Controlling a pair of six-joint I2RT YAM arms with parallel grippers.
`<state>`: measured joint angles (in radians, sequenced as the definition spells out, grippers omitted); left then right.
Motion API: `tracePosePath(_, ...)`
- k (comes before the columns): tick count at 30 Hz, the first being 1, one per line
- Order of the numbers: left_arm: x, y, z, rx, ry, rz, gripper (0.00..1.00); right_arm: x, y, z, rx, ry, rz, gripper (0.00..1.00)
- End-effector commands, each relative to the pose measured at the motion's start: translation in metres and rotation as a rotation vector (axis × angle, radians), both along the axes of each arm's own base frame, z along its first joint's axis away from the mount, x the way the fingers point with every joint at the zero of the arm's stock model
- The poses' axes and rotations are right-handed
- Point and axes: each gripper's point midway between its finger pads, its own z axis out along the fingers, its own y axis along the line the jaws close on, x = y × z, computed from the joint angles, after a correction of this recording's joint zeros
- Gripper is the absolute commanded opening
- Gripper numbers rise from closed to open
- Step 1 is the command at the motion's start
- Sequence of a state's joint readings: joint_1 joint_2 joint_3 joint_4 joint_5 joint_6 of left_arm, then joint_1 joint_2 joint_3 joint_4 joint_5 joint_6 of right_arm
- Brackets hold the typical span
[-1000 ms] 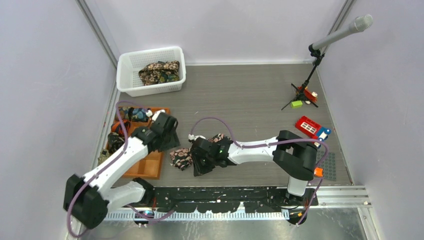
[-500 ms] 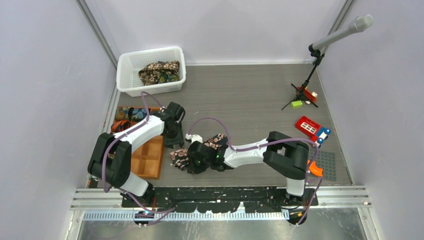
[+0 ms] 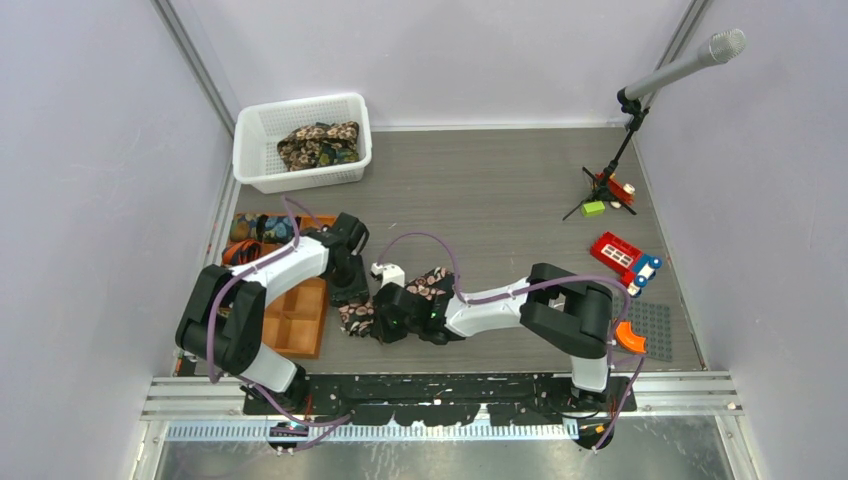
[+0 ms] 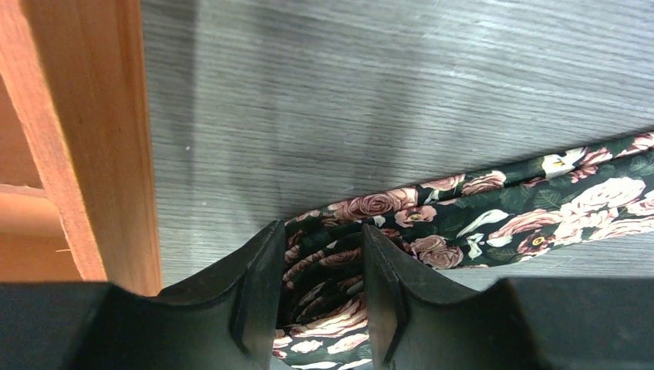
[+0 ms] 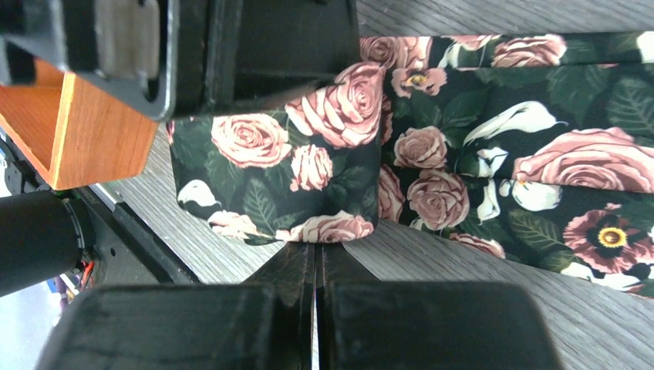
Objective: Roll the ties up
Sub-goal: Roll the tie at the center of the board.
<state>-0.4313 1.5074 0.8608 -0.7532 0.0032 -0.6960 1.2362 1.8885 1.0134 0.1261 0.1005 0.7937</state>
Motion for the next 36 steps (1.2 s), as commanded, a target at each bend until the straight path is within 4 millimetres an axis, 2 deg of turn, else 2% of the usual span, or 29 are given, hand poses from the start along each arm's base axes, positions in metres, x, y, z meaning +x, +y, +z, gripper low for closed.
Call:
tracePosePath(1, -0.006, -0.008, 0.002, -0.065, 0.004, 0.075, 0.42, 0.021, 0.013, 0.021, 0.072, -0.080, -0.091, 0.00)
tracePosePath(4, -0.007, -0.010, 0.000, -0.084, 0.002, 0.113, 0.42, 0.026, 0.020, 0.028, 0.100, -0.093, -0.110, 0.00)
tracePosePath(8, -0.008, -0.011, 0.000, -0.093, 0.002, 0.159, 0.42, 0.025, 0.027, 0.027, 0.108, -0.105, -0.123, 0.00)
tracePosePath(19, -0.008, -0.002, 0.001, -0.130, -0.020, 0.263, 0.49, 0.033, 0.025, 0.029, 0.161, -0.181, -0.173, 0.00)
tracePosePath(27, 0.000, -0.001, 0.009, -0.131, -0.066, 0.243, 0.53, 0.012, 0.026, 0.026, 0.126, -0.161, -0.065, 0.01)
tracePosePath(31, 0.005, 0.002, 0.015, -0.116, -0.096, 0.234, 0.57, 0.001, 0.019, 0.032, 0.083, -0.175, -0.014, 0.04)
tracePosePath(36, 0.018, 0.010, 0.035, -0.072, -0.166, 0.224, 0.67, -0.010, 0.003, 0.040, 0.054, -0.166, 0.042, 0.11)
